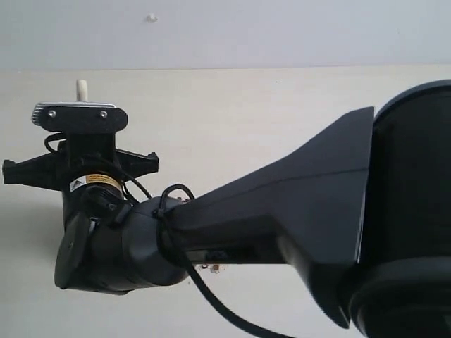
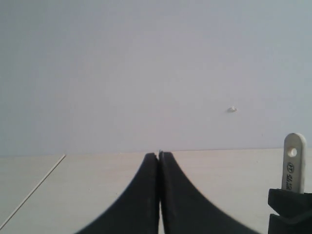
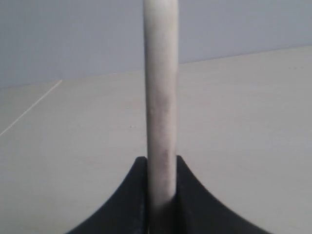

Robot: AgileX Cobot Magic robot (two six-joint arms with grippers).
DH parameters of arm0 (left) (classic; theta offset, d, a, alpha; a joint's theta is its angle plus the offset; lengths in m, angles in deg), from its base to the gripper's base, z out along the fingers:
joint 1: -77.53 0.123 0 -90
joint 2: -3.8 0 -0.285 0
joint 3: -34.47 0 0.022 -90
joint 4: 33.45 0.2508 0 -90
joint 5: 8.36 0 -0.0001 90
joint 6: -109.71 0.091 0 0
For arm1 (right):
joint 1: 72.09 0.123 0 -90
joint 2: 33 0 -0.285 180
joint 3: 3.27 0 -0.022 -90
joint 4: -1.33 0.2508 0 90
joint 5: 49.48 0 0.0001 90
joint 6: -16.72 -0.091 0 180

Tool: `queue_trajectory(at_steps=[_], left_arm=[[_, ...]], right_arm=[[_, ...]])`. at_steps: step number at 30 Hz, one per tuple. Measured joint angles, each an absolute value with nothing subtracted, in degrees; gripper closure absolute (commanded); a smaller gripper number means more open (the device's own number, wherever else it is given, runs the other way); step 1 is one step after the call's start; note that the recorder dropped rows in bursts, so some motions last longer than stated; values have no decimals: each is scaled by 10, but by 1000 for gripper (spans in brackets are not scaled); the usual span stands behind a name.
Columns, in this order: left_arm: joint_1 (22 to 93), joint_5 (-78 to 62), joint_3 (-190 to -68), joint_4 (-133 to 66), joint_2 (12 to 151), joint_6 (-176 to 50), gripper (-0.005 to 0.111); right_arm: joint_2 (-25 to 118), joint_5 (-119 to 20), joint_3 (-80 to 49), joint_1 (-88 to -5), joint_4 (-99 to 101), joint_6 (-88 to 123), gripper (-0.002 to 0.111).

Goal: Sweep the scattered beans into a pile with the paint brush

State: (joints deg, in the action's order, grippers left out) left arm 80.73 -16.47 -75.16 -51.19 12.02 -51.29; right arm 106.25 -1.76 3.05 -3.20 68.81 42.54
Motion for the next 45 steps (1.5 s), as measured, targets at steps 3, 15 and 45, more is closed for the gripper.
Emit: queue_trajectory(at_steps=[3, 15, 45], left_arm=[[807, -165, -752, -512, 120, -513, 107], [807, -165, -752, -512, 120, -513, 107], [807, -165, -752, -512, 120, -513, 107]], right_arm=[[1062, -11, 31, -34, 712, 430, 108], [1042, 72, 34, -48, 934, 687, 108], [916, -111, -179, -40, 487, 235, 108]])
